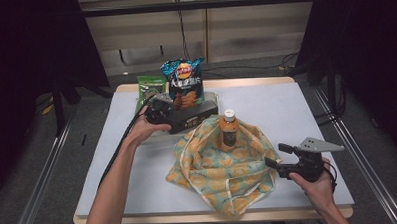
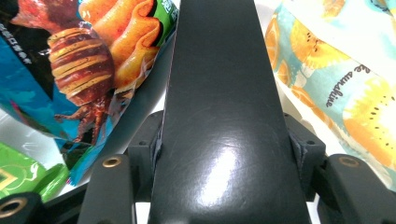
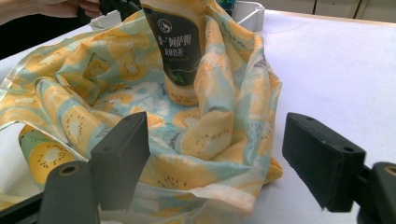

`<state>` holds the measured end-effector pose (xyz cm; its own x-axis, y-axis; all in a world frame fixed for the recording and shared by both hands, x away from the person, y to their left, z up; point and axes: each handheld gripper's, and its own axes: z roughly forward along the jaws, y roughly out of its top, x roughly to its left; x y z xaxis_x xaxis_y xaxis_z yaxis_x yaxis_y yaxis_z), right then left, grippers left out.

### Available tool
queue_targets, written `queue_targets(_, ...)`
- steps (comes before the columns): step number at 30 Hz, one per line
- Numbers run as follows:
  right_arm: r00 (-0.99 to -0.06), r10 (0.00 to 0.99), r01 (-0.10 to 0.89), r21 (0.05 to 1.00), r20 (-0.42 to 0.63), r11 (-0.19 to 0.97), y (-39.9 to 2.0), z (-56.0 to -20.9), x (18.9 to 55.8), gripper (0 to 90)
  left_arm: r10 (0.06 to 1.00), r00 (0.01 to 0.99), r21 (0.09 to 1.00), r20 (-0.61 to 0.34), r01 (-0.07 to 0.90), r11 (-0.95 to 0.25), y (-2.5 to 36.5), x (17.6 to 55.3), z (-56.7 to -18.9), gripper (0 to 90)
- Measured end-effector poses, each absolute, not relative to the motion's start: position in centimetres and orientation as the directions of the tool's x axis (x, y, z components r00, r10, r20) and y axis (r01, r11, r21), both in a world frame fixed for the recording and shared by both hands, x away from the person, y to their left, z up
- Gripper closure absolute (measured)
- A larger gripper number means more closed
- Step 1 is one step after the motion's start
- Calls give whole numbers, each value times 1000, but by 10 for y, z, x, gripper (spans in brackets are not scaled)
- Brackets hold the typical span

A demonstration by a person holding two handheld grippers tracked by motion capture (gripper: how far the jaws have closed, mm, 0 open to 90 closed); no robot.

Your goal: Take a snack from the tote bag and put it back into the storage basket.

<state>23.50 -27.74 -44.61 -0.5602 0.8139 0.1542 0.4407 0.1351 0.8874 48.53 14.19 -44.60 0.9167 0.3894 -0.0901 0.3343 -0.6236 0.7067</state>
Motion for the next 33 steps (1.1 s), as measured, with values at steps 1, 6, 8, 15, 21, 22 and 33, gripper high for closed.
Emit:
queue_targets(1,-560,814,441,888,155,134,-278,-446,235,231,386,919,698,-79,328,-636,142,486,-447,422)
queue_targets(6,-559,815,441,887,154,135,-278,-446,235,230,383,920,680,-82,333,-653,141,485,-452,418)
queue_targets(8,-562,813,439,888,151,138,-278,-446,235,230,368,928,661,-66,317,-680,141,485,-454,417)
queue_targets(15,-563,812,436,890,154,134,-278,-446,234,226,379,921,651,-84,339,-680,139,485,-458,394)
queue_targets(21,-565,811,436,890,154,135,-278,-446,234,222,422,901,680,-100,372,-632,137,481,-451,228)
queue_targets(22,-563,812,437,889,155,134,-278,-446,234,222,437,892,698,-112,384,-605,137,479,-450,211)
queue_targets(33,-565,811,440,887,155,136,-278,-446,235,222,499,859,792,-117,384,-474,172,455,-428,492)
